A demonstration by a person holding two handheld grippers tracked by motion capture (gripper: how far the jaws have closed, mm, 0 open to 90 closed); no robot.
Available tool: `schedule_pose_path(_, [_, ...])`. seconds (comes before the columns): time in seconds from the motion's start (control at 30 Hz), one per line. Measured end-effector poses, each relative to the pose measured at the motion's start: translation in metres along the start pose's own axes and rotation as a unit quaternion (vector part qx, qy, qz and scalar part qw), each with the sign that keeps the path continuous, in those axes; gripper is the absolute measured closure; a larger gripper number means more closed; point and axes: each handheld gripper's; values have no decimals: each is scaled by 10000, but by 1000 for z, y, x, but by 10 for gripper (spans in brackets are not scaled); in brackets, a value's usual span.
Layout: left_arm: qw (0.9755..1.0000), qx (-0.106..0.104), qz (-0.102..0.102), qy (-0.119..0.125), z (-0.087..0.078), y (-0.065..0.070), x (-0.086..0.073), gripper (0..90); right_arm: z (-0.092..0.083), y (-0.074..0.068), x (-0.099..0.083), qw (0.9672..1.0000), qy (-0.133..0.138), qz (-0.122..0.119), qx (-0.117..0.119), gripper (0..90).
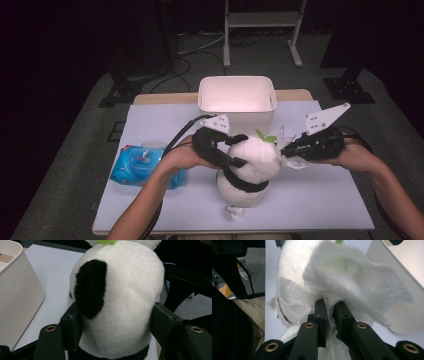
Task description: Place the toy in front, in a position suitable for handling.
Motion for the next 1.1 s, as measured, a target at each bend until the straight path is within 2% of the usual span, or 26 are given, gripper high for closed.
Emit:
schedule_pose_path(0.2, [10000,-41,34,-47,10,3,5,342,-4,0,19,9999,-36,-158,4,806])
schedule_pose_path(0.33, [9998,-43,176,-106,19,7,13,341,-5,1,39,9993,-118,-358,6,806])
schedule_pose_path(0.47, [9993,-164,298,-128,26,11,17,340,-3,2,47,9989,-147,-449,24,804])
schedule_pose_path(0.53, [9993,-145,316,-158,27,13,18,341,-1,2,49,9989,-171,-438,53,805])
schedule_pose_path(0.67, [9994,-182,258,-126,28,10,15,345,1,2,46,9989,-231,-405,81,806])
schedule_pose_path(0.9, [9996,-188,208,-31,26,6,11,350,-5,2,31,9991,-331,-270,22,806])
schedule_pose_path(0.97, [9997,-190,165,-7,26,6,10,321,-4,2,24,9991,-368,-198,24,806])
schedule_pose_path(1.1, [9997,-191,121,47,29,6,8,259,-2,1,21,9990,-417,-171,19,806])
Point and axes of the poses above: each handheld gripper's, and its own axes: z roughly forward along the jaws, x roughly out of its top, y roughly to its right, and after that the axes turned 8 degrees about -z, right-handed
